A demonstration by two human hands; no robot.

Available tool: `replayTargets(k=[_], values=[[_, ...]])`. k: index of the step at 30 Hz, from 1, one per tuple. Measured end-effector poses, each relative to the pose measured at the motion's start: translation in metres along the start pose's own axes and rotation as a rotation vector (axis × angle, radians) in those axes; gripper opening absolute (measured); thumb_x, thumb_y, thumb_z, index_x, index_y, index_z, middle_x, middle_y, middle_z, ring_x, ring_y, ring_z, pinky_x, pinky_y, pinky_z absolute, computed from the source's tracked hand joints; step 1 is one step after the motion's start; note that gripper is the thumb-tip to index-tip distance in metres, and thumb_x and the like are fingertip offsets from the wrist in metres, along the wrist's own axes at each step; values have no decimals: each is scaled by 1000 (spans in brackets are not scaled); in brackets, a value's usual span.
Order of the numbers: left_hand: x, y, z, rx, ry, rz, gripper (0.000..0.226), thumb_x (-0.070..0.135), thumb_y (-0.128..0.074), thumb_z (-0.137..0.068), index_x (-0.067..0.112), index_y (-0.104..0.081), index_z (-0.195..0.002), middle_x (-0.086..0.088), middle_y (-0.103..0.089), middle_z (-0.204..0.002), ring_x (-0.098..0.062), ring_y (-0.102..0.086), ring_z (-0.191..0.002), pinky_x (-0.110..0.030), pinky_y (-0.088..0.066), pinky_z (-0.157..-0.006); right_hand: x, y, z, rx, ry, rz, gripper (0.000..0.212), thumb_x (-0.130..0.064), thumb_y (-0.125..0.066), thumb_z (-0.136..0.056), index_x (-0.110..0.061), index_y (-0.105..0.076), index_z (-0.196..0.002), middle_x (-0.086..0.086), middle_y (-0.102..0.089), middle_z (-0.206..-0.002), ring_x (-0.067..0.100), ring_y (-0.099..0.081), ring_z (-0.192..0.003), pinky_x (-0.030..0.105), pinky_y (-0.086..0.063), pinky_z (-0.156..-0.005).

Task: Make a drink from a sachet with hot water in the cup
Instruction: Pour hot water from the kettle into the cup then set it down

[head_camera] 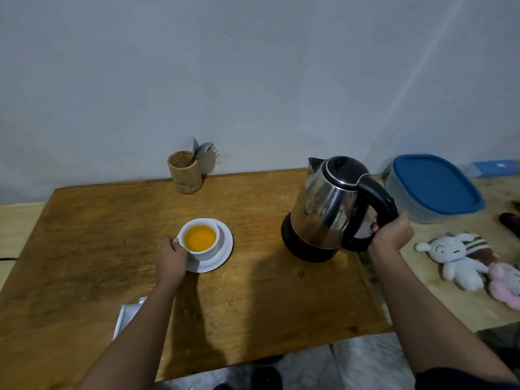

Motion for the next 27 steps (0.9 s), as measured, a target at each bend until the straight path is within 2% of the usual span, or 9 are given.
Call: replayTargets(k=[4,9,14,16,20,23,27], values=[[1,0,0,7,5,-10,24,15,-36,-94,0,-55,-97,-24,-58,-103,-29,-49,-86,-37,-35,-70,9,11,-2,-2,-22,-60,28,-18,-39,-80,-14,-42,-53,-4,-44,-33,11,-34,-32,23,-24,-37],[4,0,2,9,2,-23,25,14,-37,-95,-2,-55,-100,-25,-58,-104,-27,-47,-85,-36,-33,-69,11,16,-2,31,-48,-94,27,-20,-39,-79,-16,-41,-53,-5,-44,-33,12,-35,-34,24,-24,-39],[2,1,1,3,2,-4,26,15,-37,-94,-2,-55,-101,-24,-58,-106,-27,-49,-87,-36,-35,-71,1,6,2,69,-23,-89,28,-16,-40,-82,-15,-42,-54,-8,-43,-29,8,-37,-30,19,-25,-36],[2,1,1,8,5,-4,25,14,-37,-94,-1,-55,-101,-24,-58,-106,-27,-49,-87,-36,-36,-71,0,3,3,65,-8,-72,28,-16,-40,-82,-14,-43,-55,-5,-45,-32,9,-37,-30,21,-25,-37],[1,1,1,10,-3,-4,25,14,-37,-94,-1,-56,-101,-24,-59,-105,-28,-49,-87,-35,-35,-71,2,-6,2,46,20,-11,26,-18,-40,-82,-14,-45,-56,7,-45,-54,14,-40,-40,25,-28,-41],[0,0,-1,14,-3,-3,24,13,-37,-94,-1,-55,-100,-25,-59,-104,-28,-49,-86,-36,-35,-71,4,-14,5,31,36,42,26,-21,-41,-82,-14,-46,-58,7,-47,-56,16,-42,-43,26,-30,-42],[1,-1,0,24,-4,-7,24,13,-37,-94,-1,-56,-99,-23,-59,-103,-28,-49,-86,-36,-35,-71,5,-16,10,23,59,48,29,-19,-40,-86,-15,-47,-58,4,-48,-54,10,-43,-38,23,-31,-40]])
Point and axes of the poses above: each hand's wrist, its own z-axis away from the middle knuckle, its own y-axis out of the back of the hand, x = y × z, the point moved 1 cm from there along -z, towards the middle knuckle
